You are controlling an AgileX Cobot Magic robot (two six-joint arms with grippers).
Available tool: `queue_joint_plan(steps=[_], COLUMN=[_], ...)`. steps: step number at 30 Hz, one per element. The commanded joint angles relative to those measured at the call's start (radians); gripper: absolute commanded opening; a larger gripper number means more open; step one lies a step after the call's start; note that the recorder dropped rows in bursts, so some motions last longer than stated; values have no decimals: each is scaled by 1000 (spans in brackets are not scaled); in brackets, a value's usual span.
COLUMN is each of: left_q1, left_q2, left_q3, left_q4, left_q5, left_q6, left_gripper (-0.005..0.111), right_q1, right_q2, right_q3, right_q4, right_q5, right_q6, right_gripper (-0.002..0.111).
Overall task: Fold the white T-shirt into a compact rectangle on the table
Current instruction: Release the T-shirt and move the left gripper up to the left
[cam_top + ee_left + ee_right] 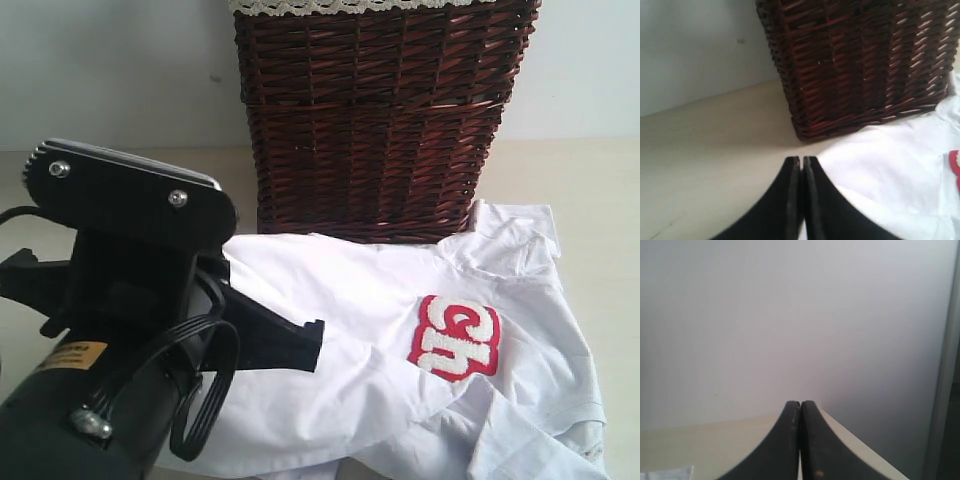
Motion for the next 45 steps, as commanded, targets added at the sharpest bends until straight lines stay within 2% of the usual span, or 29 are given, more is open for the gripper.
queue_joint_plan(steps=[1, 3, 4, 6, 8, 10, 14, 16, 19, 23, 27, 30, 33, 37, 42, 43, 45], left_q1=[11, 31, 52, 91, 110, 110, 110, 110, 136, 253, 381, 448, 471, 469, 458, 468, 497], left_q2=[-10, -2, 23, 69, 93, 88, 55, 42, 38, 33, 31, 22, 20, 24, 24, 24, 24], left_q3=[-2, 2, 4, 4, 2, -4, -34, -48, -69, -69, -85, -131, -161, -150, -121, -123, -134], left_q4=[-34, -58, -58, -58, -58, -58, -58, -58, -58, -58, -58, -58, -58, -58, -58, -58, -58], left_q5=[131, 259, 359, 472, 508, 503, 366, 227, -56, -56, -56, -20, -20, -19, 162, 202, 245], left_q6=[-7, -9, -9, -36, -82, -82, -84, -84, -84, -71, -227, -230, -226, -177, -46, -57, -208], left_gripper=[0, 8, 20, 40, 57, 61, 60, 60, 60, 60, 60, 58, 45, 25, 3, 0, 0], right_q1=[2, 2, 2, 2, 2, 2, 2, 2, 2, 2, 2, 2, 2, 2, 2, 2, 2], right_q2=[2, 2, 2, 2, 2, 2, 2, 2, 2, 2, 2, 2, 2, 2, 2, 2, 2], right_q3=[4, 4, 4, 4, 4, 4, 4, 4, 4, 4, 4, 4, 4, 4, 4, 4, 4], right_q4=[-7, -7, -7, -7, -7, -7, -7, -7, -7, -7, -7, -7, -7, -7, -7, -7, -7], right_q5=[0, 0, 0, 0, 0, 0, 0, 0, 0, 0, 0, 0, 0, 0, 0, 0, 0], right_q6=[-2, -2, -2, -2, -2, -2, -2, -2, -2, -2, -2, -2, -2, -2, -2, -2, -2], right_gripper=[0, 0, 0, 0, 0, 0, 0, 0, 0, 0, 0, 0, 0, 0, 0, 0, 0])
